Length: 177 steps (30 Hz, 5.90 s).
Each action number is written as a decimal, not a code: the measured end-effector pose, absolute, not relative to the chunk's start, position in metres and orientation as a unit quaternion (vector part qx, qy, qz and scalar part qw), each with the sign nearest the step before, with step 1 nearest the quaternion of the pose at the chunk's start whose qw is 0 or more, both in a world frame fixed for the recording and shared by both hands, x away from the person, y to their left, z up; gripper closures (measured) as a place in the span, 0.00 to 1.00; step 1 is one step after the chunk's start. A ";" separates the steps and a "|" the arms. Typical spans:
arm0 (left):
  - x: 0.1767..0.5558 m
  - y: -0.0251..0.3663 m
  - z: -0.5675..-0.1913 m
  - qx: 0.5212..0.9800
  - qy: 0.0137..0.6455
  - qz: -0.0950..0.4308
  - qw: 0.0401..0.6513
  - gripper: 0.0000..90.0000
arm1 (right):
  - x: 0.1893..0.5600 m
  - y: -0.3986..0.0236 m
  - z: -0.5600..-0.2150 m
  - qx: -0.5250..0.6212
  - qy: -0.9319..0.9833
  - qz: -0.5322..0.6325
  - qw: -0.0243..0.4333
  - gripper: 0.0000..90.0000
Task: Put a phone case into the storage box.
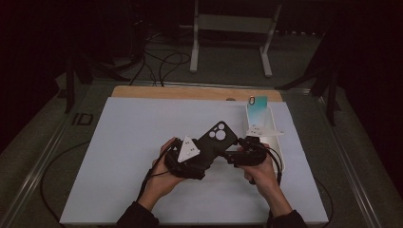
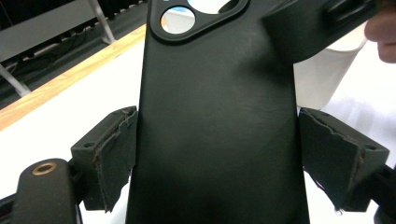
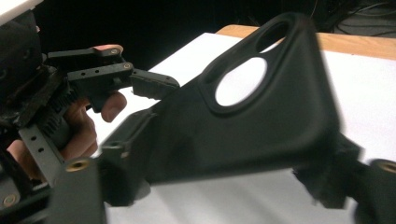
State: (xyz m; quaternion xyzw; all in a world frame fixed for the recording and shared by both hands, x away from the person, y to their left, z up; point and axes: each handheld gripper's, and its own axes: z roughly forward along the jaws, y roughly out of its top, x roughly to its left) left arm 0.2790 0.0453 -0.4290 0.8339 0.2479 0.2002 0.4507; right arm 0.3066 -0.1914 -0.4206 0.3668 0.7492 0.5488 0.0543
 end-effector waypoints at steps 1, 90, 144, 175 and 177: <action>0.278 0.044 -0.429 0.834 0.247 0.199 0.451 0.18 | 0.306 -0.190 -0.421 0.369 0.749 0.547 0.056 0.38; 0.280 0.076 -0.444 0.847 0.188 0.031 0.496 0.85 | 0.293 -0.184 -0.406 0.232 0.777 0.585 0.003 0.69; 0.277 0.071 -0.455 0.842 0.245 0.094 0.470 0.89 | 0.309 -0.172 -0.396 0.396 0.708 0.583 0.034 0.14; 0.278 0.070 -0.456 0.845 0.241 0.083 0.470 0.62 | 0.304 -0.158 -0.390 0.399 0.710 0.575 0.079 0.16; 0.277 0.073 -0.455 0.842 0.251 0.096 0.468 0.57 | 0.304 -0.159 -0.390 0.401 0.709 0.575 0.080 0.16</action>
